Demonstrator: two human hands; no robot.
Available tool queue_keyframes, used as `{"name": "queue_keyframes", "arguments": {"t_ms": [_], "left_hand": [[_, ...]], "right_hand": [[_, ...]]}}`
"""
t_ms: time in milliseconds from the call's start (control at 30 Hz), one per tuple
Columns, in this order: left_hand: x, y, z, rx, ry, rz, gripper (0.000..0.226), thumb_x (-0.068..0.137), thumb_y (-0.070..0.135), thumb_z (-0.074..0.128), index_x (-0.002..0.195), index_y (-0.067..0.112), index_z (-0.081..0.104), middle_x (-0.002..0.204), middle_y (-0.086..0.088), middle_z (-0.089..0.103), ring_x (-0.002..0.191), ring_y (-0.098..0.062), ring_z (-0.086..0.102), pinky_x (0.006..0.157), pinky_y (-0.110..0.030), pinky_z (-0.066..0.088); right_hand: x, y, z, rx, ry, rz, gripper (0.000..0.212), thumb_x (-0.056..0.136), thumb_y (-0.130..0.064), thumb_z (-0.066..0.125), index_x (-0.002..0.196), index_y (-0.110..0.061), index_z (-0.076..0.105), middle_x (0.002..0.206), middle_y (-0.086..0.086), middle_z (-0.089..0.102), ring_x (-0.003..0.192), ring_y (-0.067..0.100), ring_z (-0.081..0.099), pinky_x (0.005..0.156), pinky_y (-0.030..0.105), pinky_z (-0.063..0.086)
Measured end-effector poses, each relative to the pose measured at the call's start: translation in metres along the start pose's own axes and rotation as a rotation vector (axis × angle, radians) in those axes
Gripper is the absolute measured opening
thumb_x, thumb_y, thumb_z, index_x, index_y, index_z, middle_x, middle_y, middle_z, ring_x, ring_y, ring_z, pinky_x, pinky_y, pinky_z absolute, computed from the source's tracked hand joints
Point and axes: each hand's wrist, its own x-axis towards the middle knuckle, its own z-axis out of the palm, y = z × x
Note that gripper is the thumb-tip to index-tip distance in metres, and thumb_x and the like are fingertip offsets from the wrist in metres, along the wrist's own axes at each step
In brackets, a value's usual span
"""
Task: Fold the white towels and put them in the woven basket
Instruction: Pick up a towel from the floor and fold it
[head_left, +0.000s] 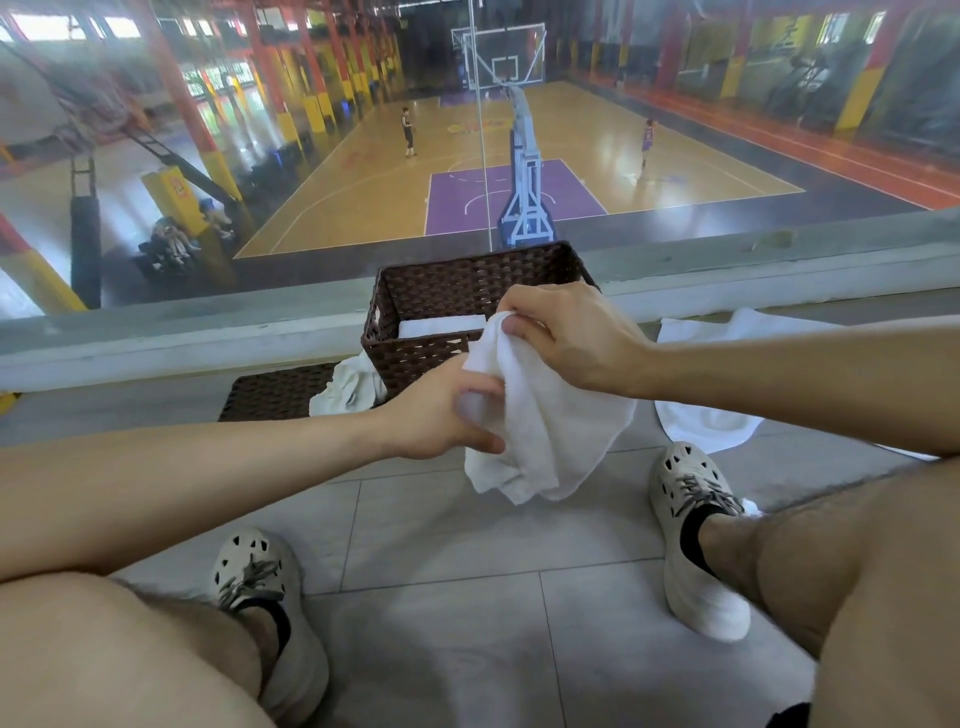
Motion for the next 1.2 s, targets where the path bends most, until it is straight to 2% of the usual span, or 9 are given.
{"name": "queue_keyframes", "arguments": {"t_ms": [100, 200, 267, 433, 600, 733, 967, 1067, 1200], "left_hand": [[0.000, 0.003, 0.004, 0.002, -0.051, 0.052, 0.047, 0.074, 0.027, 0.099, 0.117, 0.023, 0.079, 0.129, 0.005, 0.063, 0.120, -0.005, 0.053, 0.103, -0.023, 0.045], [-0.001, 0.008, -0.001, -0.002, -0.009, 0.038, 0.079, 0.075, 0.028, 0.099, 0.145, 0.030, 0.061, 0.131, 0.028, 0.061, 0.120, 0.012, 0.053, 0.097, -0.007, 0.040], [0.000, 0.012, -0.004, -0.010, -0.005, 0.048, 0.079, 0.078, 0.028, 0.097, 0.147, 0.031, 0.059, 0.129, 0.033, 0.063, 0.120, 0.016, 0.053, 0.097, -0.006, 0.039], [0.004, 0.027, -0.004, -0.088, -0.079, 0.049, 0.027, 0.085, 0.028, 0.092, 0.111, 0.025, 0.082, 0.108, 0.013, 0.081, 0.109, -0.006, 0.072, 0.100, -0.026, 0.053], [0.004, 0.013, 0.000, -0.002, -0.029, 0.006, 0.038, 0.081, 0.053, 0.086, 0.097, 0.019, 0.079, 0.100, 0.006, 0.079, 0.098, -0.014, 0.072, 0.096, -0.046, 0.056], [-0.003, -0.002, -0.007, 0.092, 0.098, -0.012, 0.031, 0.081, 0.033, 0.091, 0.071, 0.030, 0.062, 0.072, 0.015, 0.062, 0.074, -0.005, 0.057, 0.072, -0.028, 0.043], [-0.017, -0.015, -0.049, 0.154, 0.400, -0.062, 0.021, 0.094, 0.038, 0.082, 0.085, 0.027, 0.066, 0.074, 0.013, 0.069, 0.060, 0.000, 0.056, 0.059, -0.024, 0.039], [-0.020, -0.008, -0.058, 0.145, 0.477, -0.029, 0.022, 0.096, 0.042, 0.079, 0.087, 0.025, 0.068, 0.061, 0.024, 0.062, 0.049, -0.003, 0.050, 0.050, -0.016, 0.031], [-0.022, -0.005, -0.068, 0.236, 0.509, 0.065, 0.032, 0.088, 0.059, 0.081, 0.083, 0.029, 0.070, 0.053, 0.002, 0.055, 0.047, -0.016, 0.038, 0.050, -0.031, 0.028]], "right_hand": [[0.001, 0.000, 0.001, 0.010, -0.002, 0.018, 0.017, 0.109, -0.032, 0.050, 0.104, -0.024, 0.064, 0.087, -0.008, 0.069, 0.081, 0.016, 0.060, 0.077, 0.041, 0.050], [0.000, 0.002, 0.001, 0.041, 0.008, 0.067, 0.015, 0.109, -0.032, 0.048, 0.103, -0.027, 0.061, 0.081, -0.006, 0.067, 0.077, 0.018, 0.060, 0.075, 0.044, 0.052], [-0.001, 0.004, 0.001, 0.064, 0.012, 0.095, 0.015, 0.110, -0.033, 0.047, 0.104, -0.027, 0.060, 0.081, -0.002, 0.067, 0.079, 0.022, 0.062, 0.075, 0.046, 0.054], [-0.005, 0.001, 0.008, 0.068, 0.008, 0.090, 0.016, 0.109, -0.037, 0.048, 0.102, -0.029, 0.060, 0.073, -0.001, 0.066, 0.069, 0.019, 0.062, 0.067, 0.042, 0.053], [0.000, 0.011, 0.009, 0.057, 0.040, 0.139, 0.017, 0.110, -0.041, 0.046, 0.103, -0.030, 0.058, 0.082, -0.002, 0.068, 0.077, 0.019, 0.062, 0.074, 0.044, 0.054], [-0.004, 0.021, 0.006, 0.013, 0.022, 0.200, 0.019, 0.110, -0.040, 0.046, 0.104, -0.028, 0.059, 0.076, -0.001, 0.065, 0.073, 0.019, 0.059, 0.065, 0.040, 0.047], [-0.015, 0.035, -0.007, -0.120, -0.078, 0.234, 0.030, 0.114, -0.038, 0.044, 0.106, -0.014, 0.059, 0.071, -0.006, 0.052, 0.069, 0.020, 0.048, 0.051, 0.026, 0.020], [-0.015, 0.034, -0.006, -0.206, -0.161, 0.209, 0.029, 0.115, -0.038, 0.041, 0.102, -0.016, 0.055, 0.081, 0.004, 0.061, 0.074, 0.027, 0.055, 0.052, 0.032, 0.023], [-0.013, 0.037, 0.001, -0.259, -0.238, 0.189, 0.025, 0.114, -0.034, 0.042, 0.094, -0.024, 0.054, 0.090, 0.002, 0.067, 0.082, 0.029, 0.064, 0.066, 0.041, 0.046]]}}
